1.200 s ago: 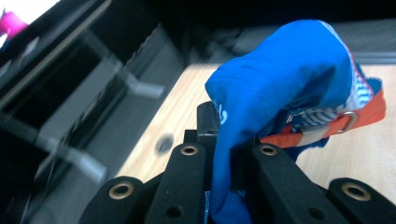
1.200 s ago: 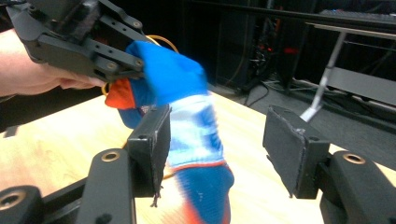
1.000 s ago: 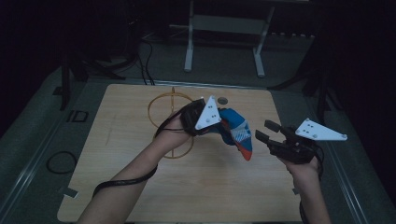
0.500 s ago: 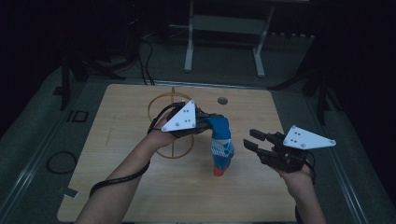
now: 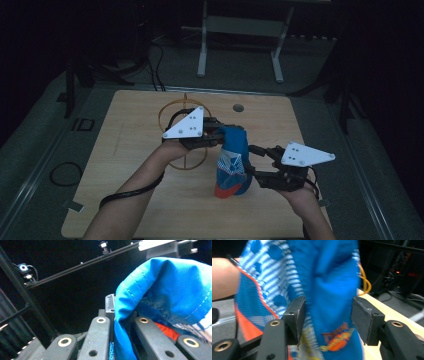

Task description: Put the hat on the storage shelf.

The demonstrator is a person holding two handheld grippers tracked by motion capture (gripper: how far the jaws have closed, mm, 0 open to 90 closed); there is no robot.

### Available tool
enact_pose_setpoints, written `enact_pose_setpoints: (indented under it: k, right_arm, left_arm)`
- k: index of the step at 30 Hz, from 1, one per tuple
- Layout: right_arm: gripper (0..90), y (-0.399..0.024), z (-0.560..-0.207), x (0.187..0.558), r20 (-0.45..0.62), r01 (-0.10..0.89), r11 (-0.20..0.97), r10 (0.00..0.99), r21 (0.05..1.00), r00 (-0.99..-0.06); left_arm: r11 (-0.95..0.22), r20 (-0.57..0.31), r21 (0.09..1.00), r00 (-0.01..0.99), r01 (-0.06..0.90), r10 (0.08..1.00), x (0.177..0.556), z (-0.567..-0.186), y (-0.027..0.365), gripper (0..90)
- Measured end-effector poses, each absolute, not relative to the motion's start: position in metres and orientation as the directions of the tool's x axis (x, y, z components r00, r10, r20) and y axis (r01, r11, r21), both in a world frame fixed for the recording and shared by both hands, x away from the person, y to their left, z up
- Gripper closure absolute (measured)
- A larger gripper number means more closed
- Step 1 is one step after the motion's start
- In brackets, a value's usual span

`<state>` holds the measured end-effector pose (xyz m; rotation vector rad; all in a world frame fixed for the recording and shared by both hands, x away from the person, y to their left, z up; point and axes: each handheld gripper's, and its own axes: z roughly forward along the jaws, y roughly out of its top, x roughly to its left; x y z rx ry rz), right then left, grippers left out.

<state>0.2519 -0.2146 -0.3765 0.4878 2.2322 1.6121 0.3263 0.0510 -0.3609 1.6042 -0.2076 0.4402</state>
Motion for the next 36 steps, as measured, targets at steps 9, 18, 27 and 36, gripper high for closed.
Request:
enact_pose_setpoints:
  k: [9,18,27,36]
  right_arm:
    - [43.0,-0.203,-0.375,0.253,-0.08,0.064,0.283,0.468,0.957,-0.88]
    - [77.4,-0.202,-0.371,0.26,-0.086,0.062,0.26,0.522,0.963,-0.849]
    - [90.0,-0.215,-0.365,0.257,-0.121,0.037,0.253,0.583,0.967,-0.803]
    - [90.0,-0.228,-0.354,0.257,-0.125,0.027,0.236,0.605,0.971,-0.786]
  left_arm:
    - [-0.133,0.418,0.907,0.892,-0.399,0.172,0.324,-0.36,0.045,87.5]
    - [-0.146,0.4,0.914,0.9,-0.378,0.172,0.325,-0.363,0.045,87.5]
    - [-0.144,0.38,0.922,0.91,-0.359,0.163,0.329,-0.364,0.05,87.0]
    - [-0.219,0.376,0.915,0.914,-0.34,0.155,0.323,-0.362,0.058,76.6]
